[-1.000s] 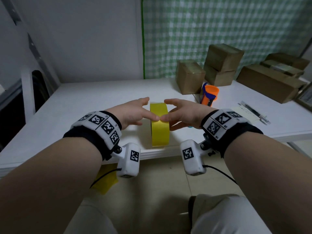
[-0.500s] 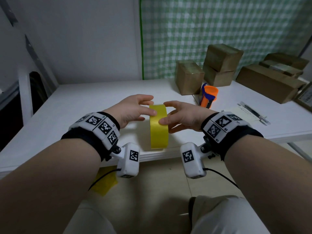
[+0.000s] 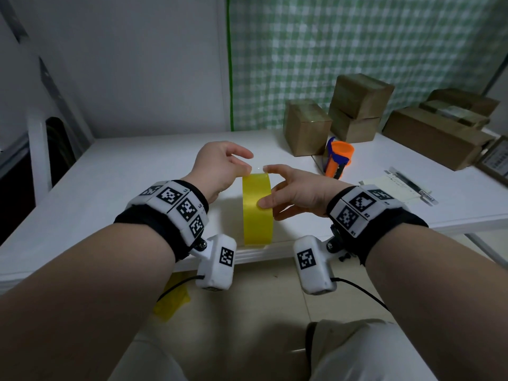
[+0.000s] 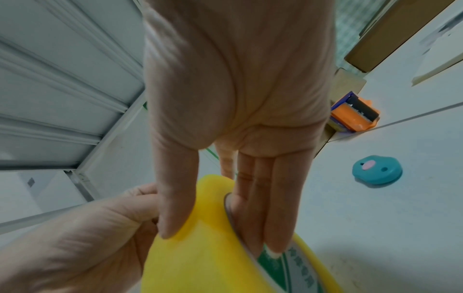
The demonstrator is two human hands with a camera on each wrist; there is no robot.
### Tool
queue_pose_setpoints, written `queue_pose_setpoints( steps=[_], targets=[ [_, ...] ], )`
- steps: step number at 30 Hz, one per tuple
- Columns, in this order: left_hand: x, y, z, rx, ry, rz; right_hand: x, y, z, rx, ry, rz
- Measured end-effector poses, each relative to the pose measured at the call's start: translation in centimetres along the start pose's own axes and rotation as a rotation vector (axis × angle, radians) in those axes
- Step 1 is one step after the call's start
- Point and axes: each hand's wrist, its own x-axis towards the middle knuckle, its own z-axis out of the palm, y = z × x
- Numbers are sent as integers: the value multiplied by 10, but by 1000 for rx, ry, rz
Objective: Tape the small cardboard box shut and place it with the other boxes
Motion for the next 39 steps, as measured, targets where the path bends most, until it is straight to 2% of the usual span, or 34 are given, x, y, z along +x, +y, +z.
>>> queue_pose_setpoints(
  steps=[5,10,14,23,28,30,35,39],
  targets=[
    [-1,1,0,-46,-15,22,3,-1,4,-9,24,-37],
    [-2,1,-3,-63,-90,51,15,1,6,-1,284,-182],
    [-3,0,-9,-19,-135,95,21,1,9,-61,375,-283],
    [-8,-8,-5,22,-91,166,32,1,17,-304,545,-413],
    [-6,-10,-2,92,-15,86,32,1,23,-519,679,-468],
    [-5,-12,-4,111,-26,58,30,1,26,-593,708,-492],
    [-6,-13,-4,133,-5,119,28,1,30,-758,752,-524],
    [-5,-13,-1,243,53,214,28,5,35,-847,785,-546]
  ],
)
